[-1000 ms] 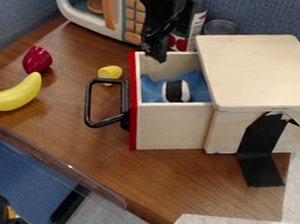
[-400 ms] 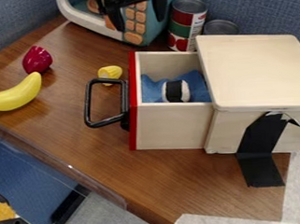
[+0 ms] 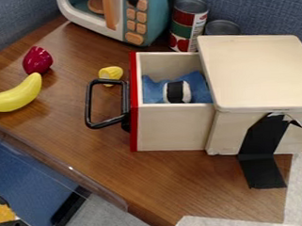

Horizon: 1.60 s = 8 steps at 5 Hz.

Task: Pick up the thing in the drawer

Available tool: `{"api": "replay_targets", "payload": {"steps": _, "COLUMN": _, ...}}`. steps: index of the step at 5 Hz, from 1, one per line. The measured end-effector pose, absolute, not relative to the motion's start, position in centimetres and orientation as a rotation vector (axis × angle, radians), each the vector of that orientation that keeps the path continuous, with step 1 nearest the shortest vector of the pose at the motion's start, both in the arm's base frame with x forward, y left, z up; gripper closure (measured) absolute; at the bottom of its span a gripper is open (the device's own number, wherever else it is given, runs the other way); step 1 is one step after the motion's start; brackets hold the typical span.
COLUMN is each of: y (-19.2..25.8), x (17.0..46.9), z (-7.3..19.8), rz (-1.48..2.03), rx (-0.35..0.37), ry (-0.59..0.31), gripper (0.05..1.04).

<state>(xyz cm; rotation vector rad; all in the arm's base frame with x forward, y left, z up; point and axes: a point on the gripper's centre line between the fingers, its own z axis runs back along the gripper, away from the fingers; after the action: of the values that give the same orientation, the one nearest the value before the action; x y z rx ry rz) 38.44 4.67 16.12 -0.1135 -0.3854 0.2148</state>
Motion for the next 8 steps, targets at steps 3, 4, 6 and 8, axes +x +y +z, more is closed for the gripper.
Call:
{"api": "replay_targets", "payload": {"steps": 3, "y": 0.2, "x": 35.2, "z": 15.5, "rz": -0.553, "rx": -0.153, "ry": -0.302, "gripper": 0.085}}
{"api": "replay_targets", "payload": {"steps": 4, "y": 0.4, "x": 33.8, "z": 14.8, "rz": -0.778, "rx": -0.193, "ry": -0.271, "gripper": 0.085}}
{"api": "replay_targets", "payload": {"steps": 6, "y": -0.4, "x": 31.2, "z": 11.6, "rz": -0.903, "rx": -0.130, "ry": -0.260, "gripper": 0.085}}
{"api": "replay_targets", "payload": {"steps": 8, "y": -1.2, "x": 30.2, "z": 10.7, "rz": -0.937, "rx": -0.141, "ry": -0.285, "gripper": 0.085}}
